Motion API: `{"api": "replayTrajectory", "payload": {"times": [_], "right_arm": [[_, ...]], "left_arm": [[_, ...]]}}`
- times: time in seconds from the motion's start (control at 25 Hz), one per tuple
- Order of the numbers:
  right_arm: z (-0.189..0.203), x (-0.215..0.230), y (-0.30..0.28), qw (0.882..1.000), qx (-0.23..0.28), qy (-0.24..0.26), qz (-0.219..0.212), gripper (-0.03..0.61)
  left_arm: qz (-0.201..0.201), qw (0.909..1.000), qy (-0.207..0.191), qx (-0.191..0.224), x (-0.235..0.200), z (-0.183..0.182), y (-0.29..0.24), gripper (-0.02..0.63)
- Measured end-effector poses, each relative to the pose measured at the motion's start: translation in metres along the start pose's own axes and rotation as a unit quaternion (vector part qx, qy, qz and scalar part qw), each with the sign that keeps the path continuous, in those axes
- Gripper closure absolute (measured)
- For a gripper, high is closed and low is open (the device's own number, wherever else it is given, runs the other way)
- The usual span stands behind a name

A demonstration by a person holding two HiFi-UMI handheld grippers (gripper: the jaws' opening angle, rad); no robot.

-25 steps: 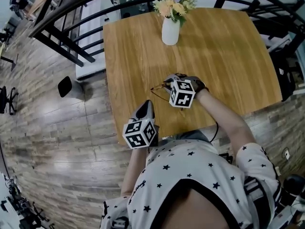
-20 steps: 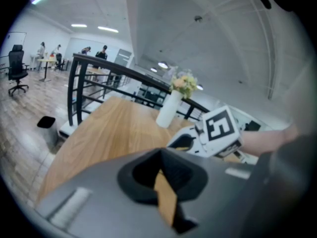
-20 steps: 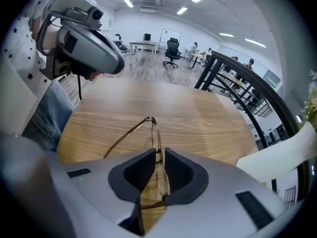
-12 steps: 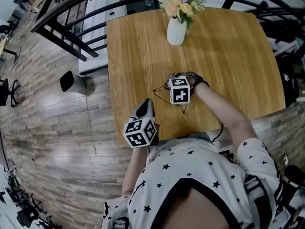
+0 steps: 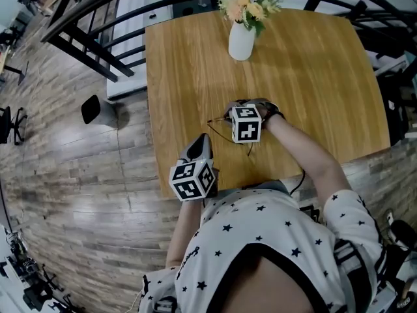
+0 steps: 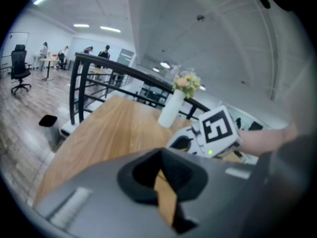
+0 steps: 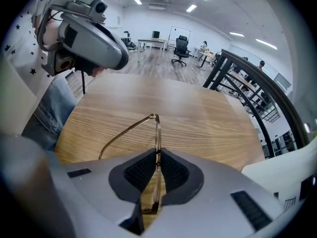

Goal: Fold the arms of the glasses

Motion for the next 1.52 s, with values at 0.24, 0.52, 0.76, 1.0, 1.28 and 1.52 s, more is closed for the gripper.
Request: {"api": "replayTrajectory", "payload": {"times": [0.24,0.52,0.76,1.0,1.28,1.52], "right_arm": [[0.0,-0.006,0.009,0.999,0.001,-0.028,0.025,0.555],[0.005,-0.011,0.028,0.995,0.01,-0.074,0.064,0.555],[0.009,-0.013,0.05,0.987,0.017,-0.123,0.106,0.555],[0.014,-0.014,0.076,0.972,0.032,-0.179,0.15,0.555],[0.016,-0.018,0.11,0.949,0.06,-0.235,0.201,0.555],[0.015,-0.024,0.138,0.927,0.09,-0.272,0.243,0.555]], "left_arm": [[0.006,0.9999,-0.007,0.005,0.002,0.004,0.008,0.604],[0.009,0.9997,-0.02,0.009,0.009,0.008,0.014,0.604],[0.013,0.9993,-0.03,0.015,0.013,0.01,0.022,0.604],[0.019,0.9986,-0.042,0.025,0.019,0.009,0.027,0.603],[0.026,0.9975,-0.051,0.042,0.025,0.006,0.036,0.601],[0.036,0.9959,-0.06,0.058,0.031,0.002,0.043,0.6]]}}
Point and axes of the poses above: the fingertips, and each gripper's own axes: y backward along the fingers, x to its right, z out of its underside, the point moved 6 cm from there along y, backward along the fingers, and after that the axes turned 13 degrees about -x, right-handed, at the moved point
